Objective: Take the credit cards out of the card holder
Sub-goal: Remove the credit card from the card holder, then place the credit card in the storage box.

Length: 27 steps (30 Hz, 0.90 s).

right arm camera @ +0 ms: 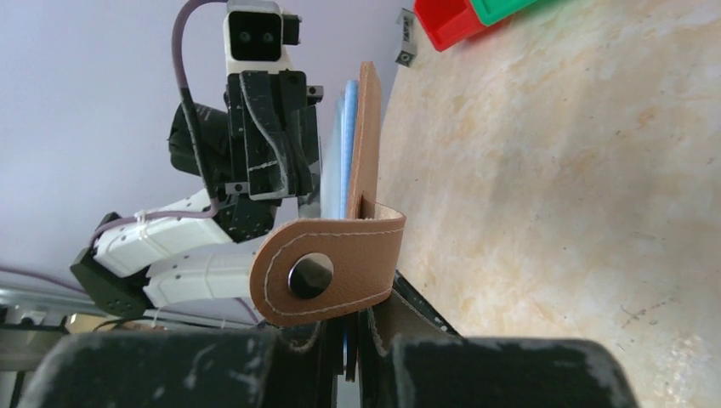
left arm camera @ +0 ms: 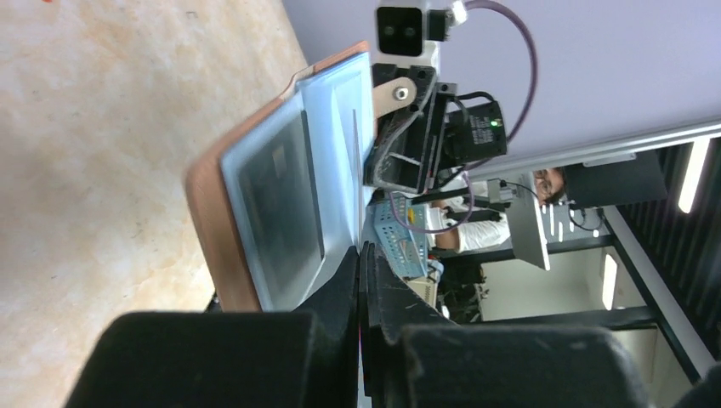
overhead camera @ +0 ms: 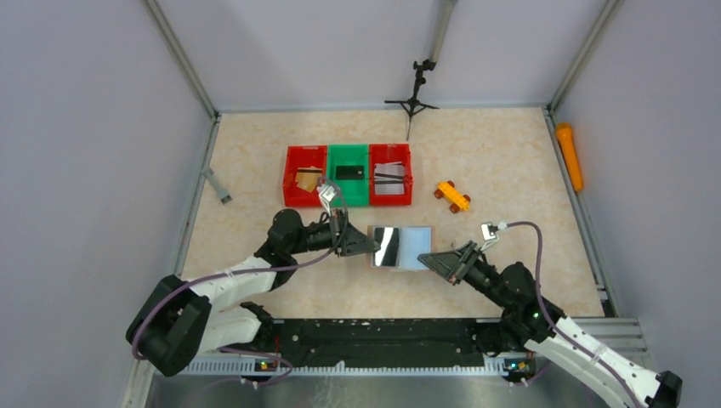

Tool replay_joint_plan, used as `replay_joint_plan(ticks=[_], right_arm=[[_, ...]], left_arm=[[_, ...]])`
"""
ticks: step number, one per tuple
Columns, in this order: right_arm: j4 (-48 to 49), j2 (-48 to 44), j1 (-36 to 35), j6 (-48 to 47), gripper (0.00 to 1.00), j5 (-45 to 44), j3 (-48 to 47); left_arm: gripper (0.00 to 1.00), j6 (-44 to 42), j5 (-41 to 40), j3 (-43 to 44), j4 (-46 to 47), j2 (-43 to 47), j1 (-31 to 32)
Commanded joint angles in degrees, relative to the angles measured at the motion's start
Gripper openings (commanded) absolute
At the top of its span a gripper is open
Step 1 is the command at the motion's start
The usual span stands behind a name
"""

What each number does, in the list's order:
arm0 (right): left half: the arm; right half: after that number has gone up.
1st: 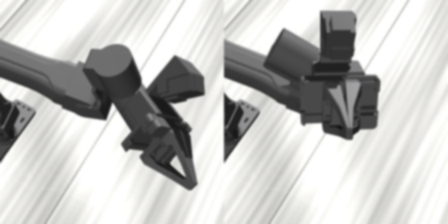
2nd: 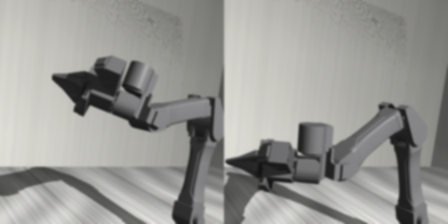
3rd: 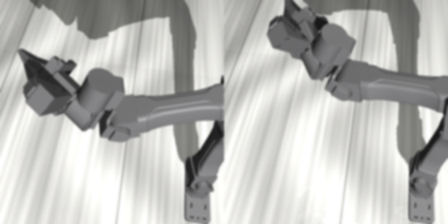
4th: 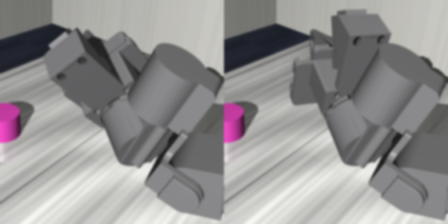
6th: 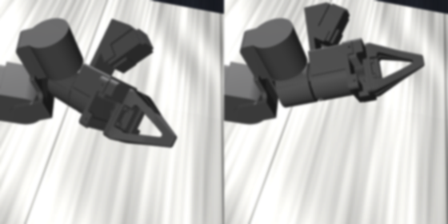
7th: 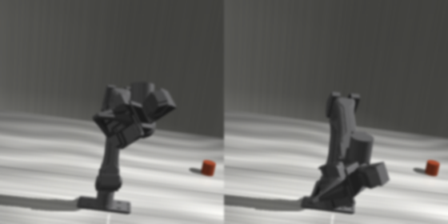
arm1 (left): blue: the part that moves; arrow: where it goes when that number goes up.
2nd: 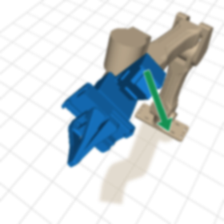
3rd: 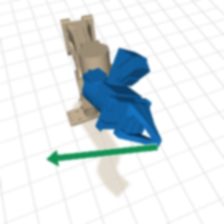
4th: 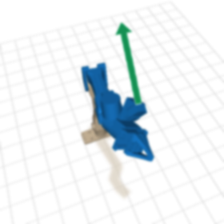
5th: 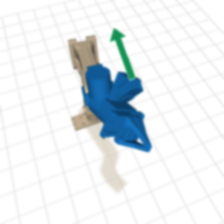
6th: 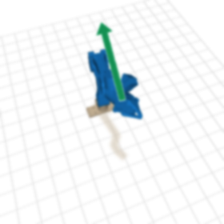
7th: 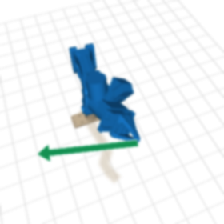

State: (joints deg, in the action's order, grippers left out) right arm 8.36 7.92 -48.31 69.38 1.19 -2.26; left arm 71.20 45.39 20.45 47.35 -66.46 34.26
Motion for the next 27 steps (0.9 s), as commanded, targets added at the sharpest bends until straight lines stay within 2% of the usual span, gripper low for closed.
replay_joint_plan(ticks=[1, 5, 7, 12, 15, 18, 21, 23, 27], right_arm=[[-6.2, -1.3, 0.5, -3.6, 0.00, -4.2, -5.8], [-14.4, -2.7, 0.4, -6.2, 0.00, -7.5, -8.4], [-17.8, -2.7, 0.5, -7.9, 0.00, -9.0, -9.8], [-22.8, -2.0, 0.5, -11.9, 0.00, -11.2, -13.1], [-25.0, -0.8, 0.5, -14.6, 0.00, -12.4, -15.6], [-26.6, 1.3, 0.5, -17.6, 0.00, -12.8, -18.3], [-27.9, 3.0, 0.4, -19.5, 0.00, -13.0, -21.0], [-28.5, 3.7, 0.5, -20.4, 0.00, -13.2, -22.2], [-29.4, 4.2, 0.5, -21.4, 0.00, -13.5, -23.5]], left_arm=[[0.00, -4.3, -0.5, 0.1, -5.5, 3.4, -2.2], [0.00, -14.1, -4.8, 4.6, -20.5, 6.4, -3.8], [0.00, -20.9, -8.4, 9.1, -31.3, 7.3, -4.0], [0.00, -38.1, -23.0, 21.6, -54.4, 5.4, -4.0], [0.00, -47.3, -32.7, 29.3, -62.6, 2.2, -4.0], [0.00, -55.6, -42.0, 34.5, -64.9, -1.5, -3.8], [0.00, -65.0, -48.2, 35.5, -58.9, -3.4, -3.4], [0.00, -70.1, -49.7, 34.7, -53.0, -4.1, -3.2], [0.00, -86.3, -49.2, 33.3, -42.4, -7.6, -3.2]])
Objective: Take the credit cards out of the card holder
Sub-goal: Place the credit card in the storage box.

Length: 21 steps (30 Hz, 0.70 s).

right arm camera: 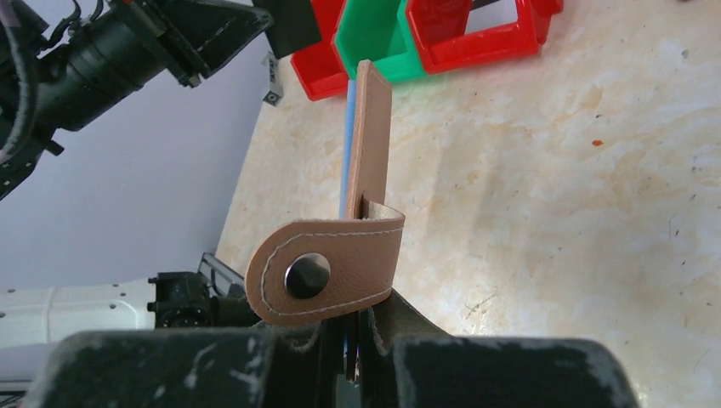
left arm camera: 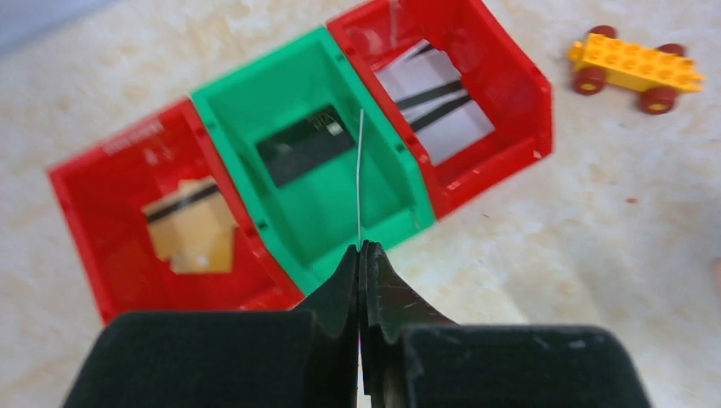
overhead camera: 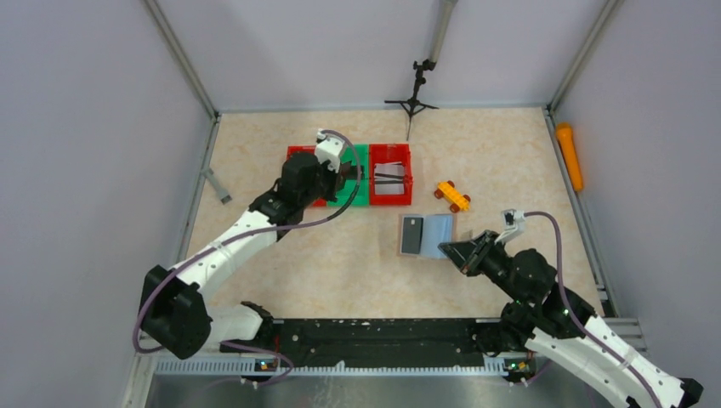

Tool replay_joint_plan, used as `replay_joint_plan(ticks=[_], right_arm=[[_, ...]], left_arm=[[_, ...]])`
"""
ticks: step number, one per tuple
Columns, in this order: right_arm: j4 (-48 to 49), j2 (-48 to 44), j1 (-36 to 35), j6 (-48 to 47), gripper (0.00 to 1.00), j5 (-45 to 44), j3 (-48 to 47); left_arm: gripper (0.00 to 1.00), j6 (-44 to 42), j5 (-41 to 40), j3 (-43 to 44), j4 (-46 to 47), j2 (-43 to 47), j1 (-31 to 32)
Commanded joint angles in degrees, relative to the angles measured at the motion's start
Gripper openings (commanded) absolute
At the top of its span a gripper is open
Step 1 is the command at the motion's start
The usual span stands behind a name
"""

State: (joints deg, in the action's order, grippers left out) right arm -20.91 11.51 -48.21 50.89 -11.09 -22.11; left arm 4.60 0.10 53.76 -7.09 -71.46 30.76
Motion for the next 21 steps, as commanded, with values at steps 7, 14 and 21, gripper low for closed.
replay_joint_plan(ticks=[7, 14, 21], right_arm=[[-0.7, 0.9, 0.4, -3.0, 0.00, -1.3, -3.6], [-0.1, 1.2, 0.4, -2.6, 0.00, -1.6, -2.8], [0.2, 1.5, 0.4, -2.2, 0.00, -2.3, -2.4]], left_arm=[[0.00, -36.4, -6.9, 2.7, 17.3, -11.4, 0.5], [0.00, -45.4, -10.5, 3.4, 26.1, -19.3, 0.8], [0.00, -53.8, -10.6, 7.5, 27.7, -28.3, 0.8]])
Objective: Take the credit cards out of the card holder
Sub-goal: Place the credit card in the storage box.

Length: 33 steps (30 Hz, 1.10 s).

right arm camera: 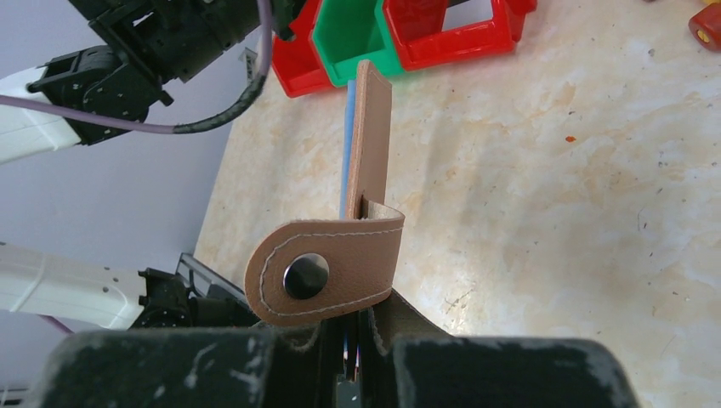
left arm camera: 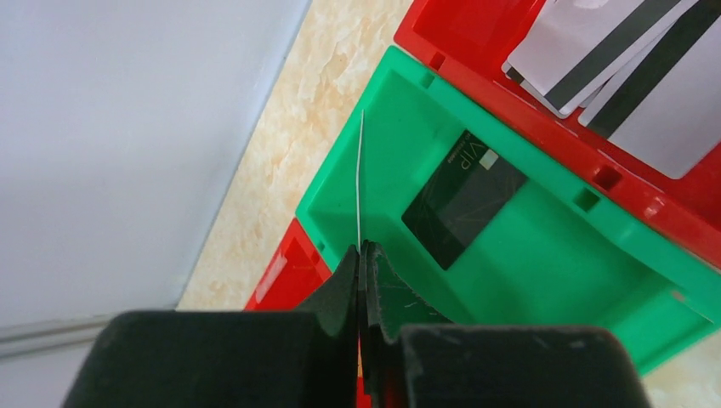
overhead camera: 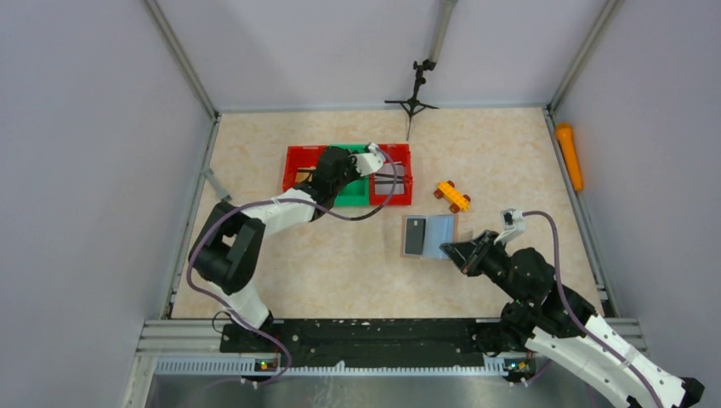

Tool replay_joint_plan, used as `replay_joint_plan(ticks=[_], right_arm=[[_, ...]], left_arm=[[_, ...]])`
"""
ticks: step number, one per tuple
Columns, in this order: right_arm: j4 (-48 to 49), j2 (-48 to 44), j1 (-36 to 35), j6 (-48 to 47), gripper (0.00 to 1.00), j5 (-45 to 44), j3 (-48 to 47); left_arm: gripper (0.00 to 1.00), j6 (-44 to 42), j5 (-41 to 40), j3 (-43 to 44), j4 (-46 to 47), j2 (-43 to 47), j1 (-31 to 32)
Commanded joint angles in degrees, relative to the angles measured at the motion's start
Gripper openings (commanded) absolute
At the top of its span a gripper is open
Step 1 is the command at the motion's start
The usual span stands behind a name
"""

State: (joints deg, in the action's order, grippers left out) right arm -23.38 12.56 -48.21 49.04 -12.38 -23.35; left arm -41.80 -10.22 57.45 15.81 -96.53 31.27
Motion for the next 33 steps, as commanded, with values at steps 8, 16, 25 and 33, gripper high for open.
replay_joint_plan(ticks=[8, 16, 25, 33], right_arm=[[2.1, 0.5, 0.3, 0.1, 0.00, -1.4, -1.0], [2.0, 0.4, 0.4, 0.7, 0.00, -1.4, -0.9], [5.4, 1.6, 0.3, 2.4, 0.00, -0.4, 0.7], [16.0, 0.8, 0.4, 4.5, 0.00, 1.6, 6.5]], left_arm=[[0.05, -14.2, -3.8, 8.3, 3.4, -11.9, 0.3], [0.52, -14.1, -6.3, 6.1, 4.3, -10.4, 0.7], [0.73, 1.5, -4.9, 3.3, -2.9, 3.7, 4.5], [0.99, 51.0, -12.7, -0.9, -13.1, 19.4, 5.2]])
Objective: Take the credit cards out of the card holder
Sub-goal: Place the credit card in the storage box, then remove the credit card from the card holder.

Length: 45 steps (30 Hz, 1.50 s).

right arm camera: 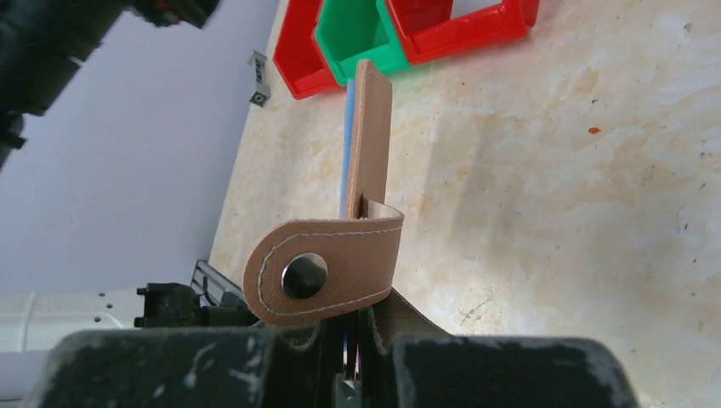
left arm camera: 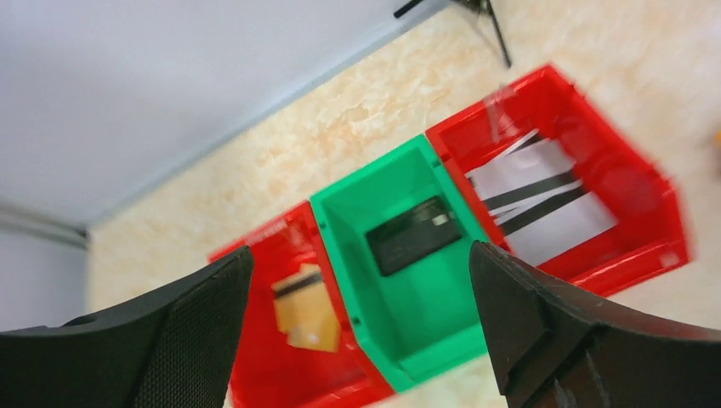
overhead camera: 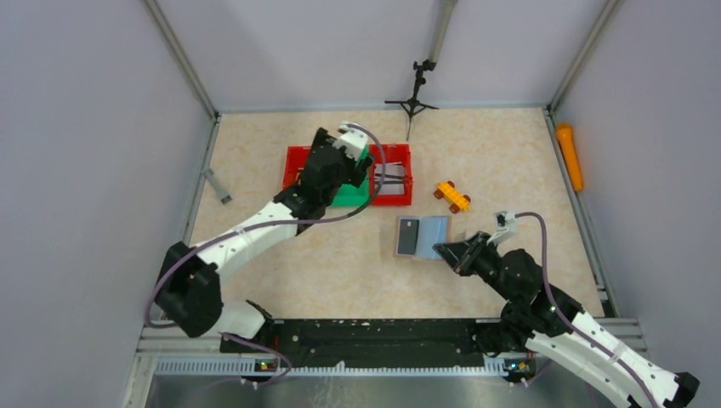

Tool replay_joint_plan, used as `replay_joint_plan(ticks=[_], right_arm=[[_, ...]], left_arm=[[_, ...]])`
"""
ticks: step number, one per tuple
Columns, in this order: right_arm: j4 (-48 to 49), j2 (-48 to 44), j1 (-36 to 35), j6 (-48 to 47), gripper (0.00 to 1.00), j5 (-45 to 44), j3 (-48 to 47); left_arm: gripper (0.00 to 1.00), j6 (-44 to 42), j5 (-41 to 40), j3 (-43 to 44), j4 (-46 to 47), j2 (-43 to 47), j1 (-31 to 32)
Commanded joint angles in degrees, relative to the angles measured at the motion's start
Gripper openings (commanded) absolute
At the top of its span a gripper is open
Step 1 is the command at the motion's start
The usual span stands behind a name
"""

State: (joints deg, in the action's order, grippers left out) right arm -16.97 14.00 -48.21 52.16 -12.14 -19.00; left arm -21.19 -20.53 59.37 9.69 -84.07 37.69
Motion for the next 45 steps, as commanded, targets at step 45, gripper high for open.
replay_joint_plan(ticks=[45], right_arm=[[14.7, -12.4, 0.4, 0.3, 0.00, 0.3, 3.7]], left_arm=[[0.98, 83.9, 64.9, -35.5, 70.5, -3.4, -7.3]])
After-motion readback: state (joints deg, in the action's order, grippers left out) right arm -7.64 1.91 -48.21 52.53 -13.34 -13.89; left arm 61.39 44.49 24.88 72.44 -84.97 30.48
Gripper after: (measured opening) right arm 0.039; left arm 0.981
